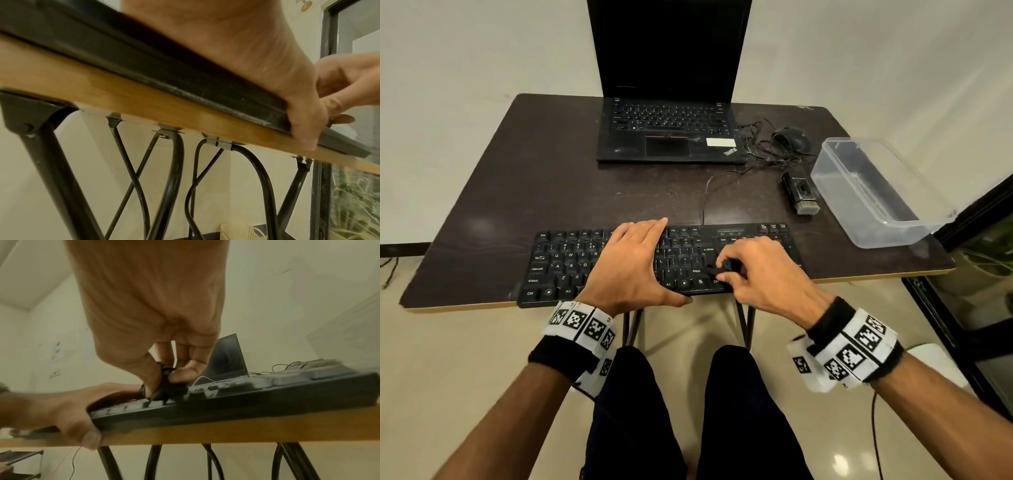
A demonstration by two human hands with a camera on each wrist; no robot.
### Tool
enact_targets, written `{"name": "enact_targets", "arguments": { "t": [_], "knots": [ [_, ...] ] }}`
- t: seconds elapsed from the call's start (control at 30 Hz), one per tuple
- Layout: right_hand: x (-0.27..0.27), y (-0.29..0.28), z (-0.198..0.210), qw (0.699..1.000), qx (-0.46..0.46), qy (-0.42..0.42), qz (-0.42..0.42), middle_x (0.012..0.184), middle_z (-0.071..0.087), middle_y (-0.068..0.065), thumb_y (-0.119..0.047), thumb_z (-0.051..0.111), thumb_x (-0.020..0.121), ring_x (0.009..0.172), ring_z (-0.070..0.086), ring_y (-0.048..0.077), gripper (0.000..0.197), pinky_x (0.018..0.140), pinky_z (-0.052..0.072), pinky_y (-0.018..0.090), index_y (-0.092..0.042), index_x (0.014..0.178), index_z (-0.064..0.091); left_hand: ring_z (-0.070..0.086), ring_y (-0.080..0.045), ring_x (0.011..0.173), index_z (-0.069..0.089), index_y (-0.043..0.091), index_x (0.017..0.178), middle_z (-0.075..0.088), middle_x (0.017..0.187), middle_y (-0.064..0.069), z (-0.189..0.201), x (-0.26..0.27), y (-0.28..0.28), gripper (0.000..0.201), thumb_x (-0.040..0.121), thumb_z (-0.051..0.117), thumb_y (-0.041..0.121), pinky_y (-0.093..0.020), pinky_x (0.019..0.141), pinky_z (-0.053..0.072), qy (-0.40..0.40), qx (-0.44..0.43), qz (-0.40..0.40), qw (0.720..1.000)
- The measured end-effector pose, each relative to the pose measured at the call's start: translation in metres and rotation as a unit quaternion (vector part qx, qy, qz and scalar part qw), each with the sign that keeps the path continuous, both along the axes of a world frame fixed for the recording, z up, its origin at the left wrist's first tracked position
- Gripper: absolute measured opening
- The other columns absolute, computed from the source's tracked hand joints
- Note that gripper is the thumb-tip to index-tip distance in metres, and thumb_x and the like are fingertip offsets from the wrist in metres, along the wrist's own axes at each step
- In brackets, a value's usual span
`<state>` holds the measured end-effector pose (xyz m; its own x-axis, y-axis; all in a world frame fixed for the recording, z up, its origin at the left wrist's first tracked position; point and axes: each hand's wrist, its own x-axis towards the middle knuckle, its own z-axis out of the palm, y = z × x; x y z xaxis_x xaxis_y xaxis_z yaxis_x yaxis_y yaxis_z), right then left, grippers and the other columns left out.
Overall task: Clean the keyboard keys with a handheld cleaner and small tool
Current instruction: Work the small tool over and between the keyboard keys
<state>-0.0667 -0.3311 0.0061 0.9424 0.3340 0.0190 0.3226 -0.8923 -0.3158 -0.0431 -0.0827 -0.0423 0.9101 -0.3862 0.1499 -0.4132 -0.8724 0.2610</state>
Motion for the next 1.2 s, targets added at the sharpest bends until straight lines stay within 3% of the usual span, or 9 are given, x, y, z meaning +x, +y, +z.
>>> {"name": "enact_targets", "arguments": {
  "t": [0.07, 0.17, 0.27, 0.43, 0.57, 0.7, 0.9, 1.1, 1.2],
  "knots": [
    [0.01, -0.005, 0.003, 0.999, -0.008, -0.019, -0.046, 0.087, 0.078, 0.002, -0.03, 0.078, 0.09, 0.084, 0.071, 0.024, 0.01, 0.086, 0.058, 0.038, -0.025, 0.098, 0.08, 0.039, -0.02, 0.146, 0.032, 0.007, 0.16, 0.045, 0.16, -0.004, 0.001, 0.0, 0.001, 0.144, 0.051, 0.059, 0.097, -0.038, 0.129, 0.016, 0.003, -0.003, -0.003, 1.0],
    [0.022, -0.017, 0.005, 0.994, 0.025, -0.026, -0.104, 0.087, 0.079, 0.004, -0.03, 0.082, 0.087, 0.087, 0.074, 0.028, 0.01, 0.085, 0.061, 0.04, -0.025, 0.096, 0.082, 0.039, -0.021, 0.146, 0.032, 0.007, 0.16, 0.045, 0.16, -0.005, 0.002, -0.001, 0.001, 0.144, 0.051, 0.06, 0.097, -0.037, 0.129, 0.015, 0.002, -0.005, -0.006, 1.0],
    [0.015, -0.028, 0.002, 0.989, 0.044, -0.028, -0.141, 0.08, 0.075, -0.003, -0.033, 0.085, 0.086, 0.078, 0.072, 0.021, 0.009, 0.08, 0.061, 0.036, -0.027, 0.091, 0.08, 0.041, -0.021, 0.146, 0.033, 0.007, 0.16, 0.046, 0.159, -0.005, 0.001, -0.001, 0.002, 0.144, 0.052, 0.06, 0.098, -0.039, 0.129, 0.018, -0.001, -0.008, -0.008, 1.0],
    [0.005, -0.042, 0.002, 0.972, 0.107, -0.005, -0.211, 0.077, 0.072, -0.01, -0.036, 0.085, 0.087, 0.078, 0.068, 0.013, 0.01, 0.082, 0.057, 0.031, -0.027, 0.09, 0.081, 0.043, -0.023, 0.144, 0.033, 0.006, 0.16, 0.047, 0.158, -0.006, -0.001, 0.0, 0.003, 0.143, 0.053, 0.059, 0.098, -0.042, 0.128, 0.021, -0.008, -0.004, -0.01, 1.0],
    [0.012, -0.001, -0.007, 0.975, 0.139, -0.029, -0.173, 0.077, 0.074, -0.008, -0.038, 0.082, 0.09, 0.077, 0.07, 0.017, 0.012, 0.079, 0.056, 0.032, -0.026, 0.089, 0.08, 0.044, -0.023, 0.143, 0.035, 0.005, 0.159, 0.049, 0.156, -0.007, -0.001, -0.001, 0.001, 0.142, 0.053, 0.061, 0.096, -0.042, 0.127, 0.023, -0.011, -0.005, -0.016, 1.0],
    [0.01, 0.014, -0.011, 0.986, 0.112, -0.03, -0.116, 0.077, 0.073, -0.006, -0.036, 0.08, 0.091, 0.074, 0.067, 0.015, 0.011, 0.076, 0.057, 0.032, -0.025, 0.092, 0.078, 0.044, -0.022, 0.142, 0.035, 0.005, 0.158, 0.049, 0.156, -0.007, 0.0, -0.001, 0.001, 0.141, 0.053, 0.062, 0.095, -0.04, 0.127, 0.022, -0.012, -0.008, -0.013, 1.0],
    [0.018, -0.04, -0.007, 0.959, 0.094, -0.084, -0.255, 0.092, 0.081, 0.002, -0.034, 0.082, 0.089, 0.095, 0.076, 0.029, 0.014, 0.087, 0.058, 0.037, -0.023, 0.097, 0.08, 0.043, -0.022, 0.144, 0.034, 0.005, 0.159, 0.048, 0.157, -0.006, 0.0, 0.0, 0.001, 0.142, 0.053, 0.06, 0.097, -0.042, 0.128, 0.021, -0.012, -0.004, -0.013, 1.0],
    [0.016, 0.027, -0.018, 0.976, 0.14, -0.062, -0.153, 0.082, 0.077, -0.002, -0.033, 0.08, 0.091, 0.078, 0.069, 0.021, 0.011, 0.076, 0.05, 0.031, -0.022, 0.091, 0.078, 0.046, -0.022, 0.141, 0.038, 0.004, 0.156, 0.051, 0.154, -0.006, 0.0, -0.001, 0.001, 0.138, 0.052, 0.068, 0.09, -0.042, 0.126, 0.025, -0.016, -0.019, -0.015, 1.0],
    [0.02, 0.013, -0.016, 0.979, 0.116, -0.058, -0.156, 0.083, 0.077, -0.001, -0.032, 0.081, 0.09, 0.08, 0.07, 0.021, 0.009, 0.076, 0.053, 0.031, -0.023, 0.091, 0.078, 0.044, -0.02, 0.142, 0.037, 0.006, 0.158, 0.049, 0.156, -0.005, 0.0, 0.0, 0.001, 0.14, 0.052, 0.068, 0.091, -0.04, 0.127, 0.023, -0.011, -0.019, -0.014, 1.0]
  ]
}}
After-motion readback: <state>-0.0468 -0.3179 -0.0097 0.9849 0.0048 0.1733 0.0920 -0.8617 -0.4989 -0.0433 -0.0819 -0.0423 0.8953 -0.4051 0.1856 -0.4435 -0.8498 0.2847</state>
